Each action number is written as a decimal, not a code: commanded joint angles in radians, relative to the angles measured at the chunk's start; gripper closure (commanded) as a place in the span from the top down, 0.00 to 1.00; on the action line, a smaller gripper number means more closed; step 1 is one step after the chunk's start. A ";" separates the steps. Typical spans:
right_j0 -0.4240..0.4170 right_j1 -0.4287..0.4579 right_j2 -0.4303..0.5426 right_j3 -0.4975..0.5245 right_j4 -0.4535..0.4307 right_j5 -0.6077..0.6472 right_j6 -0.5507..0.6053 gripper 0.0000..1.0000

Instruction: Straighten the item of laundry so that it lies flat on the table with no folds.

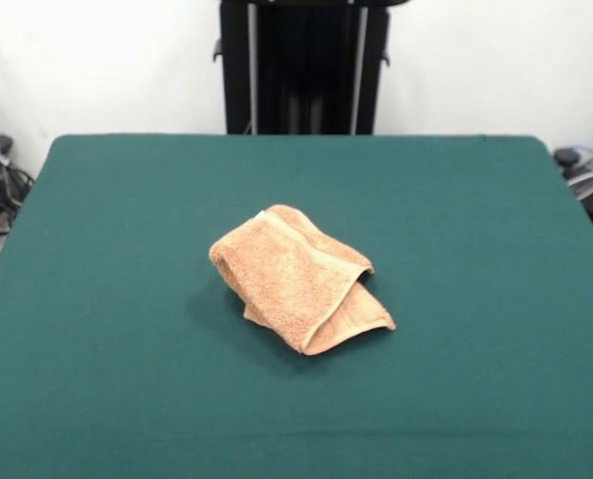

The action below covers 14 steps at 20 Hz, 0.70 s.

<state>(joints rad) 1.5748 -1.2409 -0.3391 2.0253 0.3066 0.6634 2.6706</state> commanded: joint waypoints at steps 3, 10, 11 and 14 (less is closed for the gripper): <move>-0.235 -0.028 -0.028 0.091 0.014 0.047 0.082 1.00; -0.512 -0.022 0.082 0.086 -0.001 0.063 -0.145 1.00; -0.550 -0.016 0.100 0.081 -0.001 0.064 -0.168 1.00; -0.651 0.002 0.154 0.057 -0.018 0.070 -0.205 1.00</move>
<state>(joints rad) 1.0495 -1.2756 -0.3078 2.0265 0.3066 0.6967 2.7031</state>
